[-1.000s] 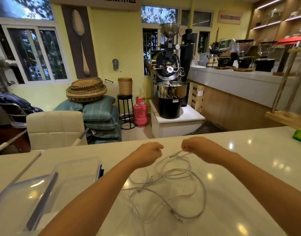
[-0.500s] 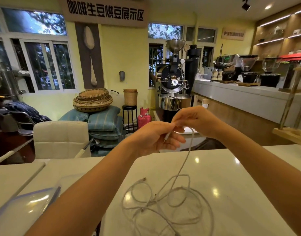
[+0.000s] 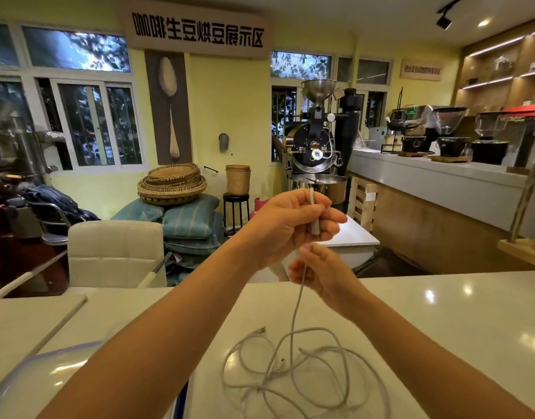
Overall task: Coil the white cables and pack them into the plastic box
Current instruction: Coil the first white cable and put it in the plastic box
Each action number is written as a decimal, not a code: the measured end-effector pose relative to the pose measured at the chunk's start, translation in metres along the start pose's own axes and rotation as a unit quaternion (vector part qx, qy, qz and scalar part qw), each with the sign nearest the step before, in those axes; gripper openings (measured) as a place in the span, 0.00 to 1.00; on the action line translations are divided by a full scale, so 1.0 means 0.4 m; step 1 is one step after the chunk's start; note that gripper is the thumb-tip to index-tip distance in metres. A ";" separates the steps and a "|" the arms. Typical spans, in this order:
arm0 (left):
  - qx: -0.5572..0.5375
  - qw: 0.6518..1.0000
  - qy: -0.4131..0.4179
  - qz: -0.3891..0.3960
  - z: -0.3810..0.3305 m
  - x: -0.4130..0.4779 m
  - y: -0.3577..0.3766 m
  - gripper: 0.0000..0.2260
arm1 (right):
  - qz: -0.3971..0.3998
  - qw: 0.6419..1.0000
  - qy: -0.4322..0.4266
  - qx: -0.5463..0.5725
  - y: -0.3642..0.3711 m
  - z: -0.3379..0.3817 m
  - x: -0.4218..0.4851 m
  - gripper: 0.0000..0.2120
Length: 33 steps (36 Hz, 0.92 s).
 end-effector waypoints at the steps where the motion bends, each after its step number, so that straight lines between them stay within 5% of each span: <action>1: 0.005 1.000 0.006 -0.011 -0.004 0.004 -0.004 0.11 | 0.003 1.000 0.012 0.015 0.010 -0.017 -0.003 0.08; 7: 0.123 0.985 0.045 -0.117 -0.031 0.022 -0.061 0.11 | 0.008 0.996 0.079 0.032 0.051 -0.058 -0.022 0.05; 15: 0.323 0.927 0.051 -0.184 -0.033 0.019 -0.127 0.13 | 0.055 0.981 0.061 -0.177 0.060 0.020 -0.043 0.04; 21: 0.397 0.901 0.032 -0.171 -0.012 0.007 -0.134 0.14 | 0.032 0.926 -0.062 -0.372 0.046 0.161 -0.040 0.04; 25: 0.435 0.889 -0.005 -0.145 0.011 -0.001 -0.119 0.13 | 0.032 0.854 -0.143 -0.500 0.061 0.247 -0.041 0.06; 33: 0.281 0.952 0.003 -0.120 0.044 -0.031 -0.075 0.12 | 0.054 0.815 -0.206 -0.539 0.064 0.359 -0.023 0.06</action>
Point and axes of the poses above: each hand's wrist, its own x-axis towards the middle knuckle, its own y-axis out of the palm, z = x × y, the point moved 9 cm from there along x, towards the middle knuckle, and after that the axes turned 4 degrees about x, right-handed, at the moved point
